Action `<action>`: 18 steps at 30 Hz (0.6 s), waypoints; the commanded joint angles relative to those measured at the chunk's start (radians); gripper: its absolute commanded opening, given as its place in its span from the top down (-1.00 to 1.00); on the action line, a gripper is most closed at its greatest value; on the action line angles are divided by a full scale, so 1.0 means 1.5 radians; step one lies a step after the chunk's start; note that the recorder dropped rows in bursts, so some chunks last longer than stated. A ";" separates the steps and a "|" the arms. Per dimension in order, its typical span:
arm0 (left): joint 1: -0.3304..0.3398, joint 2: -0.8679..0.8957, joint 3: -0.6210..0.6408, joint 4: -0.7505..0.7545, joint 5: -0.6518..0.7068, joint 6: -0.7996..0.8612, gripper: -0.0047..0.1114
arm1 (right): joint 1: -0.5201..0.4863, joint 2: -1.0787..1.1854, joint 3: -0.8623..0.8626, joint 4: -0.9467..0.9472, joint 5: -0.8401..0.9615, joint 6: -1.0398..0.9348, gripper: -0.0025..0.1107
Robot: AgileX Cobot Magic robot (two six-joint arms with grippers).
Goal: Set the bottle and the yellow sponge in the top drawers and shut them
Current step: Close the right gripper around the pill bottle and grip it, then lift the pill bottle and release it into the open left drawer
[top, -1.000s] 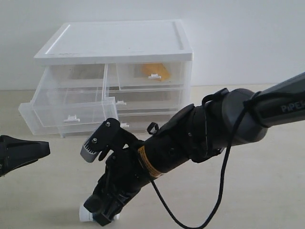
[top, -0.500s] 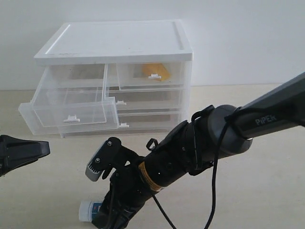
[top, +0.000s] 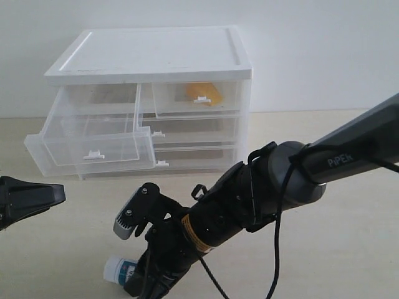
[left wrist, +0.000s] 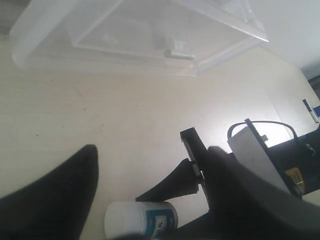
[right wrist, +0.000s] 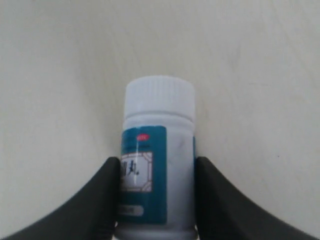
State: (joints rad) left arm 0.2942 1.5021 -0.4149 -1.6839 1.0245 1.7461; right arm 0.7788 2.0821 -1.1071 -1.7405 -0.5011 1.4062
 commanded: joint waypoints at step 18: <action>0.002 -0.004 0.003 -0.006 0.002 0.007 -0.08 | -0.001 -0.201 -0.001 -0.003 -0.046 0.110 0.96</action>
State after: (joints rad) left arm 0.2942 1.5021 -0.4149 -1.6839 1.0245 1.7461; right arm 0.7788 1.8185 -1.1071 -1.7464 -0.5706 1.5660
